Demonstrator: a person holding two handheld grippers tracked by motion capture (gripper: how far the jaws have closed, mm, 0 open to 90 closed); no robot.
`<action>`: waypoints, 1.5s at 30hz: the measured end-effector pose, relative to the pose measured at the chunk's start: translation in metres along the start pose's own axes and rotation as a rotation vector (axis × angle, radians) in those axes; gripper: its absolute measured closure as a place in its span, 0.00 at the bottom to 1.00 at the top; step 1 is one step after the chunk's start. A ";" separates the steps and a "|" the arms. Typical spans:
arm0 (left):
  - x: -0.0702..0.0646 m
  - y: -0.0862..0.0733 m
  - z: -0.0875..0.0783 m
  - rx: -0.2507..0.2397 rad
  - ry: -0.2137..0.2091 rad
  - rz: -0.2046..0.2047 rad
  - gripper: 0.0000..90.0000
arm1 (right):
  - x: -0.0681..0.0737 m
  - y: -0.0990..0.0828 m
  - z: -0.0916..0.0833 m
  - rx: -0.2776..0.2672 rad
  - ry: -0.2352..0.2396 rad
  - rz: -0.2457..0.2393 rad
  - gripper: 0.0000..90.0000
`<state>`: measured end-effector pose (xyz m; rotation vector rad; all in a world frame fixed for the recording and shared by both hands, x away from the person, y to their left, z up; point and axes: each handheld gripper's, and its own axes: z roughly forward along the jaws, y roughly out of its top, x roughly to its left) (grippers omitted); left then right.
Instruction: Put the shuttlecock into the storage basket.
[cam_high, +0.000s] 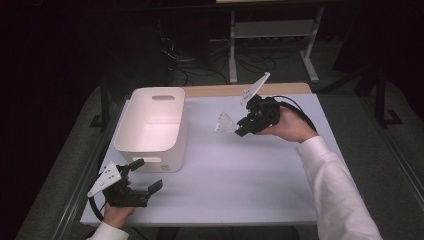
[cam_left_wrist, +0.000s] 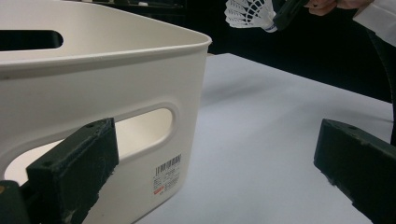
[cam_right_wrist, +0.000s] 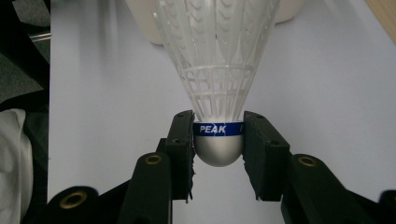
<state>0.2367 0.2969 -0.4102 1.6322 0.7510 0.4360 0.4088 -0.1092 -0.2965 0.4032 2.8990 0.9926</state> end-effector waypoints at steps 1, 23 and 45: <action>0.000 0.000 0.000 0.001 0.000 0.000 0.00 | -0.001 0.001 0.000 -0.001 0.006 -0.005 0.70; 0.000 0.000 0.001 -0.007 -0.004 -0.002 0.00 | -0.001 0.026 0.000 -0.012 0.032 0.006 0.70; 0.000 0.000 0.001 -0.003 -0.009 0.002 0.00 | 0.001 0.050 0.010 -0.026 0.063 -0.019 0.70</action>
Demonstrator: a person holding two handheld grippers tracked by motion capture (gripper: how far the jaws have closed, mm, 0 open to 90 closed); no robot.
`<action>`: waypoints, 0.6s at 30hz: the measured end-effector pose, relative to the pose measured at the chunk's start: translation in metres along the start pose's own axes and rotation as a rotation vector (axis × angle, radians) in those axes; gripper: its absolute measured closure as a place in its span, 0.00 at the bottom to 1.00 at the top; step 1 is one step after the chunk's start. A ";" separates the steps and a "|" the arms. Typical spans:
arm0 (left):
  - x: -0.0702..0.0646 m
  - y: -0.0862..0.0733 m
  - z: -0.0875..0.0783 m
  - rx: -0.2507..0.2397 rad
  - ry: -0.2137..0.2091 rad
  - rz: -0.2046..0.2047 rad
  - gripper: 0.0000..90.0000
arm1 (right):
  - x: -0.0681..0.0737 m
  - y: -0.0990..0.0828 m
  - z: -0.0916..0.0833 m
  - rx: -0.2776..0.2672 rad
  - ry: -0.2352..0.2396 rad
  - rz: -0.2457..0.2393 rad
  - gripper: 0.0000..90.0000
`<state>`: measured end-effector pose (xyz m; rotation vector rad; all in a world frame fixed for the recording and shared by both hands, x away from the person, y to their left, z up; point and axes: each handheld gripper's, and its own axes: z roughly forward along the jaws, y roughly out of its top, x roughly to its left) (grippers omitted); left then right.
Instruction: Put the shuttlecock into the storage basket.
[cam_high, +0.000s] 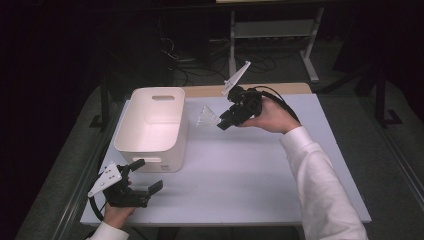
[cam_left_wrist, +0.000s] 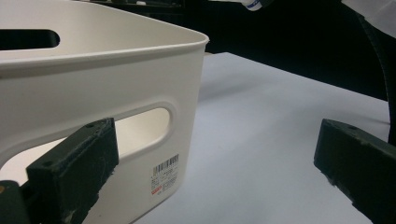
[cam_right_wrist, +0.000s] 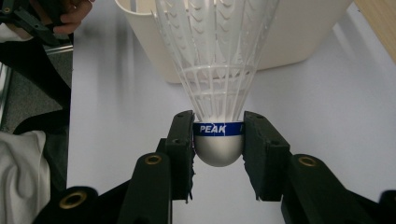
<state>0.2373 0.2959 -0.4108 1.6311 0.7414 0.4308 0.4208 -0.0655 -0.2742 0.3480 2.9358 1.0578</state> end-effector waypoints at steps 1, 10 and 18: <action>0.000 0.000 0.000 0.002 0.001 0.000 0.00 | 0.000 0.001 0.001 0.000 0.001 0.002 0.70; 0.000 0.000 -0.001 0.001 0.000 -0.004 0.00 | 0.000 0.009 0.009 -0.004 -0.001 0.000 0.70; 0.001 0.000 -0.002 0.008 -0.001 0.009 0.00 | 0.004 0.023 0.011 -0.007 0.000 -0.021 0.70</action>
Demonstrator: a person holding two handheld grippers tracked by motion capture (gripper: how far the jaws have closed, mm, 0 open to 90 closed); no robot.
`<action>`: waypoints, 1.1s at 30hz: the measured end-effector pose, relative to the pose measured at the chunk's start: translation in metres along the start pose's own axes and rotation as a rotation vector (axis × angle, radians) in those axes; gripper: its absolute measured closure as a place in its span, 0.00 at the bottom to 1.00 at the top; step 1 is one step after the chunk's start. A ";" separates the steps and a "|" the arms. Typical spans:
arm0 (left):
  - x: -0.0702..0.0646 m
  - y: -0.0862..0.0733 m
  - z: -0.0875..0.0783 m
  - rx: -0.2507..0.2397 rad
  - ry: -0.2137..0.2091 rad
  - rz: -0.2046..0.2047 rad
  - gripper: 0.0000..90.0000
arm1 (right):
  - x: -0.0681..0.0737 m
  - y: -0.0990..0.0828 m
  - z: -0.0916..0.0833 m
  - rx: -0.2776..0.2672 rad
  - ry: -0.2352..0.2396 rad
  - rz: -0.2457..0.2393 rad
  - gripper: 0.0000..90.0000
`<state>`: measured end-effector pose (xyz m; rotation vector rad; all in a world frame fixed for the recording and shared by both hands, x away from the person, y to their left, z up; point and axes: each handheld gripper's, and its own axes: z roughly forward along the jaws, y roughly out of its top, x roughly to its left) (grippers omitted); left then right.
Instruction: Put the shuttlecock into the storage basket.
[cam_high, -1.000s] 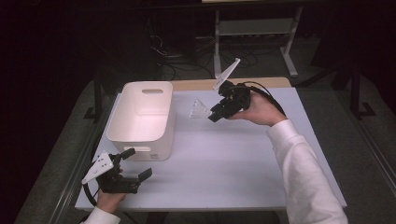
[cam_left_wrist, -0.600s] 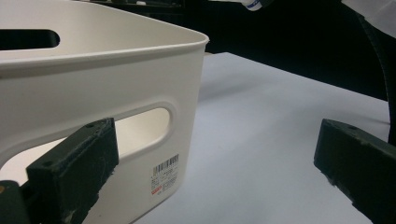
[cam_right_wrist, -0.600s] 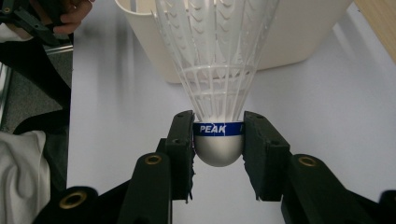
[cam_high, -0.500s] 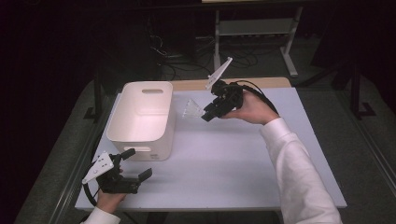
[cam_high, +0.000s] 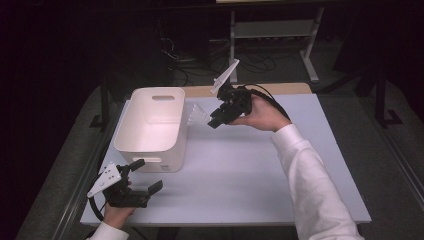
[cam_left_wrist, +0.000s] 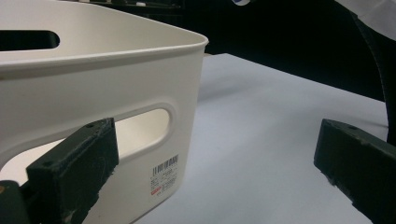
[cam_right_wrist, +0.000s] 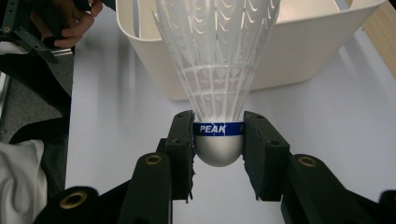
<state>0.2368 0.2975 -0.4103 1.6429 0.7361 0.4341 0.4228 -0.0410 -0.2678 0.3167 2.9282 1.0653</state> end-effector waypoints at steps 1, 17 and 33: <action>0.000 0.000 0.000 0.000 0.000 0.001 0.00 | 0.000 0.002 0.000 -0.001 0.004 -0.004 0.70; 0.000 0.000 0.000 0.002 -0.002 0.001 0.00 | 0.005 0.029 0.002 -0.003 0.011 -0.041 0.70; -0.001 0.000 0.000 0.005 -0.004 0.005 0.00 | 0.012 0.052 0.012 -0.021 0.035 -0.074 0.70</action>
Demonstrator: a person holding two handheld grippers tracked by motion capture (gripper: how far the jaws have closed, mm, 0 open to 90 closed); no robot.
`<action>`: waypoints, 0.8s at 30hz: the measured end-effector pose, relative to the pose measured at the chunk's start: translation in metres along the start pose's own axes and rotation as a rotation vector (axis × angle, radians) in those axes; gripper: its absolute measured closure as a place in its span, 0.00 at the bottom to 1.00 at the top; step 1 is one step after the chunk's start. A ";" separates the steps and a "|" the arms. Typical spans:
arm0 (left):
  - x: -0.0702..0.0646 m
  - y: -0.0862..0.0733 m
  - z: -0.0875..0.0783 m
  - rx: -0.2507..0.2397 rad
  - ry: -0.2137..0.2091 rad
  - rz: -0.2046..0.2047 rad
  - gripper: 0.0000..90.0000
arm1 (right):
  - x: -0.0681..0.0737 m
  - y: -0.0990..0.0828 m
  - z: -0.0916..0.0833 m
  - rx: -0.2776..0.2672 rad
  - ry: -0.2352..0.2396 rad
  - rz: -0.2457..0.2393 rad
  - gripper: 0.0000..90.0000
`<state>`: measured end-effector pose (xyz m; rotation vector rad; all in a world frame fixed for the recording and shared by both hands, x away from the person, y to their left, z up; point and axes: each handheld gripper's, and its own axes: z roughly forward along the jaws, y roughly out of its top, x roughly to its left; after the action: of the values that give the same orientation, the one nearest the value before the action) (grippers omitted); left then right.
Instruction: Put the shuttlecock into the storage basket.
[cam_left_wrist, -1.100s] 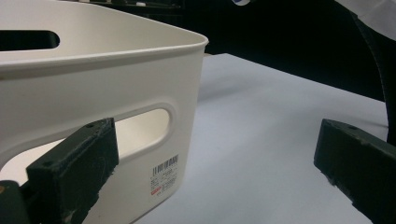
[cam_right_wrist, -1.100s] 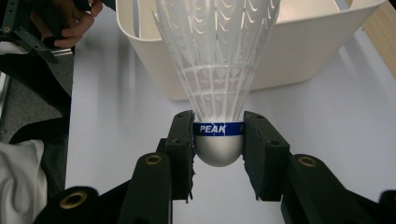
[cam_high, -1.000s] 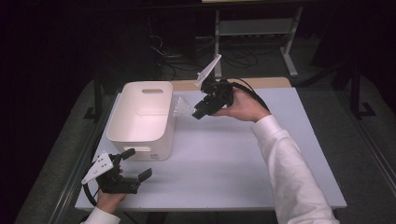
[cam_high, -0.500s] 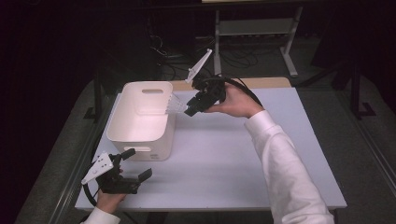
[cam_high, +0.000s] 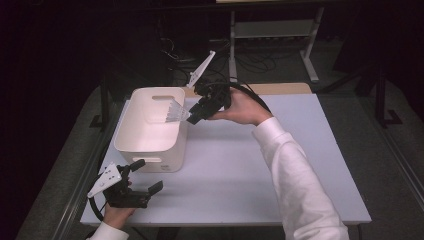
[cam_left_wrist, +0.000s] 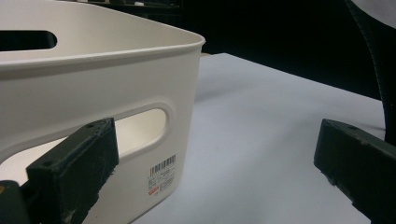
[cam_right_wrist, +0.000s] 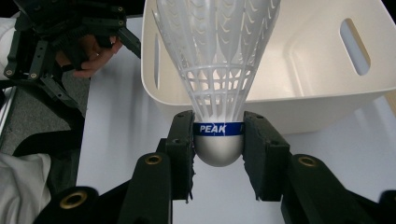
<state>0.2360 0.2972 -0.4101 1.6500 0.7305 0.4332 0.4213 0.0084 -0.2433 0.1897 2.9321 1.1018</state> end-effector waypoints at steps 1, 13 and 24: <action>0.000 0.000 0.000 0.000 0.000 0.001 0.00 | 0.000 0.001 0.001 0.001 0.001 -0.005 0.70; 0.000 0.000 0.000 -0.002 -0.001 -0.001 0.00 | 0.001 0.016 0.014 -0.012 0.015 -0.015 0.70; -0.001 0.000 0.000 -0.009 0.000 -0.010 0.00 | 0.005 0.031 0.031 -0.005 0.047 -0.038 0.70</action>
<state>0.2354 0.2970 -0.4100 1.6373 0.7350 0.4292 0.4214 0.0518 -0.2460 0.1097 2.9601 1.1243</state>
